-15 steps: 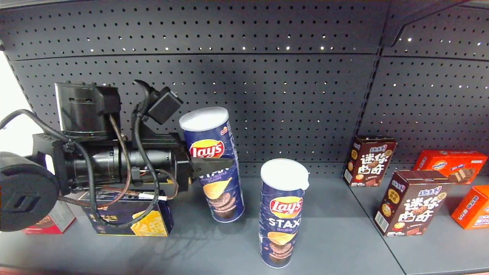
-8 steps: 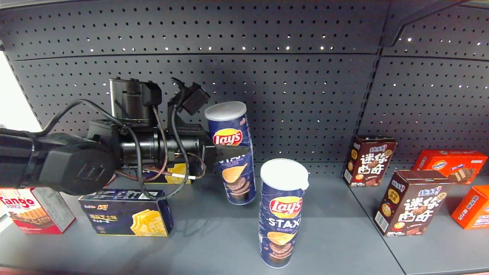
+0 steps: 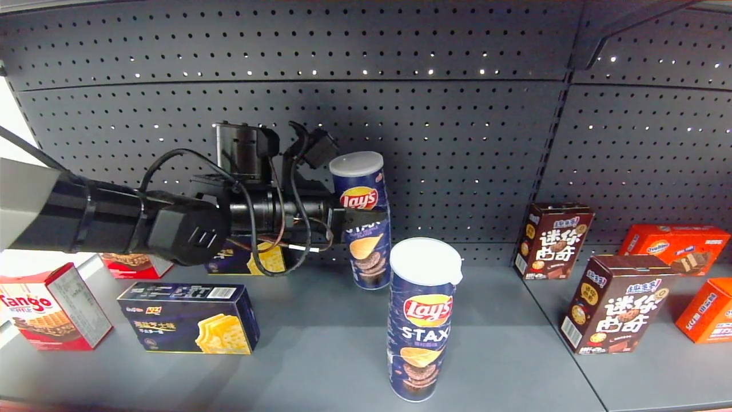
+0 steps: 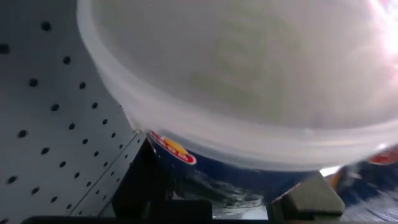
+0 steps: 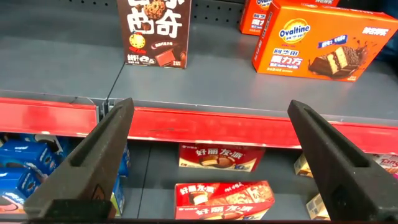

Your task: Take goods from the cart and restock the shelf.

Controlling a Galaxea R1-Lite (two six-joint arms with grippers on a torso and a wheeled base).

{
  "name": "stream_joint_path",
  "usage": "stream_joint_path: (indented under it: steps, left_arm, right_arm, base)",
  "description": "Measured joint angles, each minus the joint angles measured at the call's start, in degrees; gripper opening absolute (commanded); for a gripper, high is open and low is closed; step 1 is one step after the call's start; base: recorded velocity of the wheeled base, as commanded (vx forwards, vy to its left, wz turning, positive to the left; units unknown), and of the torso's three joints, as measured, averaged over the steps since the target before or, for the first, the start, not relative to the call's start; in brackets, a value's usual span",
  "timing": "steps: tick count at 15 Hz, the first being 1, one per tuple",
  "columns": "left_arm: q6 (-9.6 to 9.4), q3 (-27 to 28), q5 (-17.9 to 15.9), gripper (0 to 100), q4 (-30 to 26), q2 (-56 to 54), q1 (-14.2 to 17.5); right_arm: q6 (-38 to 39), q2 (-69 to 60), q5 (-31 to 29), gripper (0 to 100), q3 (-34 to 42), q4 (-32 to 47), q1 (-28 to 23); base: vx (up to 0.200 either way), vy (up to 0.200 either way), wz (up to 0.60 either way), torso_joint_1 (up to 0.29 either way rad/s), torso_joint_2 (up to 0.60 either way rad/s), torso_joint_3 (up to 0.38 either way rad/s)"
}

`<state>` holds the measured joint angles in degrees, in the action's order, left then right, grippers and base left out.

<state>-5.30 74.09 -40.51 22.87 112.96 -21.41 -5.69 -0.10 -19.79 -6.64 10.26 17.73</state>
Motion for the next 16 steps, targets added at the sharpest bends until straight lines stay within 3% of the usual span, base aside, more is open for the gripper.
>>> stream_joint_path:
  steps: [8, 12, 16]
  left_arm:
    - [-0.96, 5.4, -0.1, 0, -1.9, 6.7, -0.2]
    - [-4.30, 9.0, -0.1, 0, -4.8, 9.1, -0.3]
    - [-4.60, 12.8, -0.2, 0, -6.4, 11.3, -0.6]
  right_arm:
    - [0.0, 0.0, 0.0, 100, 0.0, 0.0, 0.0]
    - [0.0, 0.0, 0.0, 100, 0.0, 0.0, 0.0]
    - [0.0, 0.0, 0.0, 100, 0.0, 0.0, 0.0]
  base:
    - [0.000, 0.000, 0.00, 0.000, 0.00, 0.000]
    - [0.000, 0.000, 0.00, 0.000, 0.00, 0.000]
    - [0.000, 0.000, 0.00, 0.000, 0.00, 0.000]
